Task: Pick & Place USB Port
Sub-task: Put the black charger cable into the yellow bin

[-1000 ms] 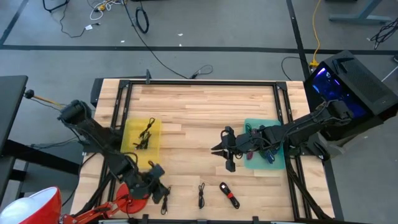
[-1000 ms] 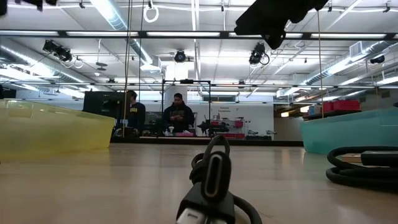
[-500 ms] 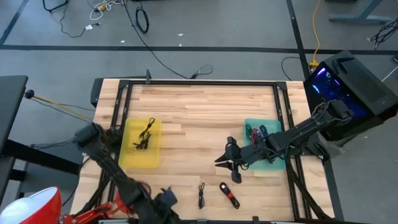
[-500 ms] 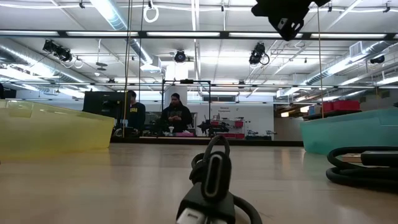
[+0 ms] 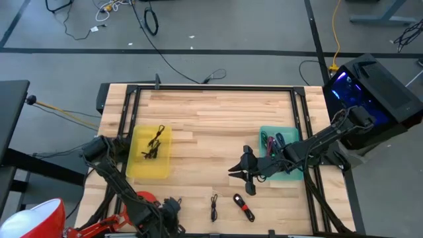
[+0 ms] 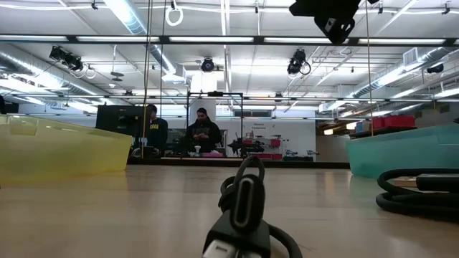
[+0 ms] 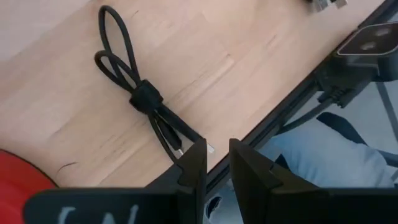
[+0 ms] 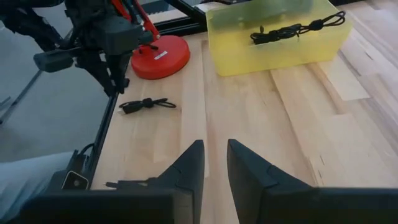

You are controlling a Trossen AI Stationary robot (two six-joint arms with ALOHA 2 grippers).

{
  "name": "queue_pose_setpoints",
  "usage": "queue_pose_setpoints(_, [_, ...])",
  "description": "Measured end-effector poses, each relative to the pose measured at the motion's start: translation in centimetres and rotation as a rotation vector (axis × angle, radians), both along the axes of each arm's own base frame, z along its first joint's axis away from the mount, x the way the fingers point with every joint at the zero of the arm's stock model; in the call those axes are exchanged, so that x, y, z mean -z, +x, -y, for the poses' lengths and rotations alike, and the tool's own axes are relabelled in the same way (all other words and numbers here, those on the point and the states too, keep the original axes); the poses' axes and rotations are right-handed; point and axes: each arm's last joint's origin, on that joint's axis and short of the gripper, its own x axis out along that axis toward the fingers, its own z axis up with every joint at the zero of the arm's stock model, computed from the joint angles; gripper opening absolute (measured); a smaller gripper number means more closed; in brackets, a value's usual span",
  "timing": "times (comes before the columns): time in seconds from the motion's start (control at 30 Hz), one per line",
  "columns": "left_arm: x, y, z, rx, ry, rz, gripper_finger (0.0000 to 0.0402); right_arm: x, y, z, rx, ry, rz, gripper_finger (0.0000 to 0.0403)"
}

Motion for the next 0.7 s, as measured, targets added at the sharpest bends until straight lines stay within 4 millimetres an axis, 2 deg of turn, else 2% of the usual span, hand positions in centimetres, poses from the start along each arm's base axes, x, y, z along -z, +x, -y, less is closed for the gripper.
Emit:
queue_pose_setpoints(0.3, [0.2,0.3,-0.8,0.001,0.005,-0.076,0.0078,0.0,0.0,0.0,-0.002,-0.002,0.004,0.0072])
queue_pose_setpoints(0.43, [0.5,0.4,-1.1,-0.007,0.016,-0.101,0.0099,0.0,0.0,0.0,-0.003,-0.005,0.004,0.0072])
queue_pose_setpoints(0.7, [2.4,0.9,-0.8,-0.005,0.032,-0.141,0.0142,-0.1,0.0,0.0,-0.003,-0.002,0.011,0.0072])
